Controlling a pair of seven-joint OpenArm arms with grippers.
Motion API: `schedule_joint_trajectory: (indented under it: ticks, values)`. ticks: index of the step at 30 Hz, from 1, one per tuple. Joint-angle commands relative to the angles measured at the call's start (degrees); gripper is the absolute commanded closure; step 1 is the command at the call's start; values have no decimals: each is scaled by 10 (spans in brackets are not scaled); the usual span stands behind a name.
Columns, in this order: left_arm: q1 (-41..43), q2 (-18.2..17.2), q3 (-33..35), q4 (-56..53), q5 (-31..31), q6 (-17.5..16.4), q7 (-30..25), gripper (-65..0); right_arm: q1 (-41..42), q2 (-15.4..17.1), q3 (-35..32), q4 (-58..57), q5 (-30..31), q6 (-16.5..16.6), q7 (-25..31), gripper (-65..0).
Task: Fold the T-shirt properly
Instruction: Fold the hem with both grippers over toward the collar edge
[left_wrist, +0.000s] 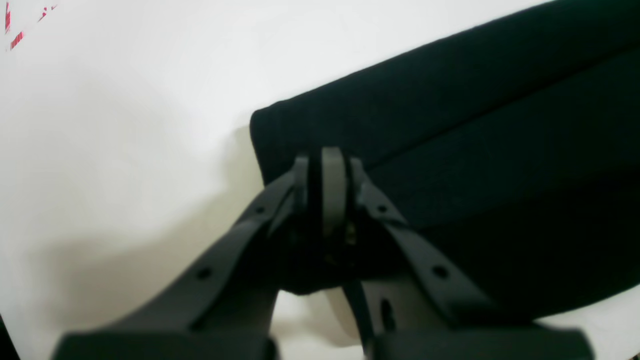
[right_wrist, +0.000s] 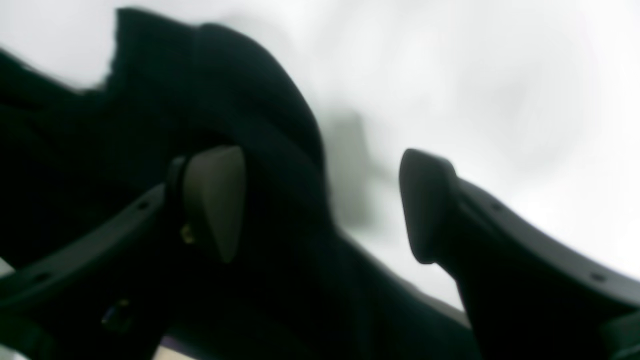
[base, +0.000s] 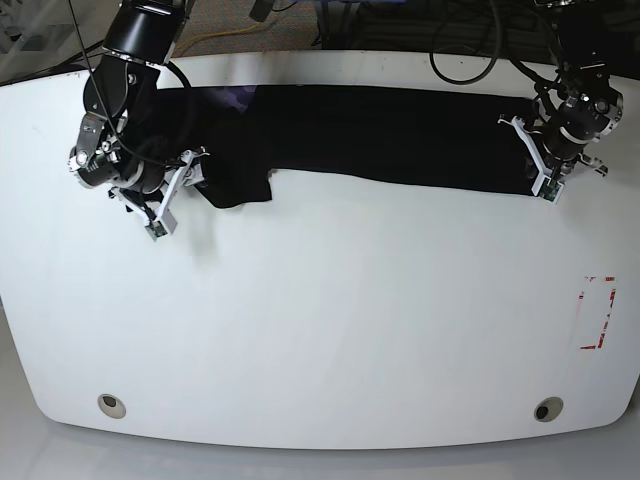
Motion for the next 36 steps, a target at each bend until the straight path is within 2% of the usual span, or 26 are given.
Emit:
schedule_joint_trajectory:
  ticks: [1,4,6,12,17,25,36]
  values:
    - [-5,-7,-3,9,-3,3,-12,0,11,1,-10,-11,7,-1,12,-458]
    - [-5,-7,-3,9,-3,3,-12,0,16,0,-13,-41,7,-1,24,-442]
    - [-5,-7,-3,9,-3,3,-12,0,19,0,-13,-61,7,-1,42,-371]
    - [-6,-5,-4,13,-4,4,-12,0,20,4,-11,-54,12,-1,50,-10]
    - [-34,-4,-3,15,-4,5,-12,0,20,7,-12,-1,29,-1,49,0]
    - [-114,12,-2,12,-2,6,-12,0,68,41,-35,22,27,-1,31,0]
    - [-219,12,16,-21,-2,7,-11,0,188,71,-37,-69,25,-1,30,0]
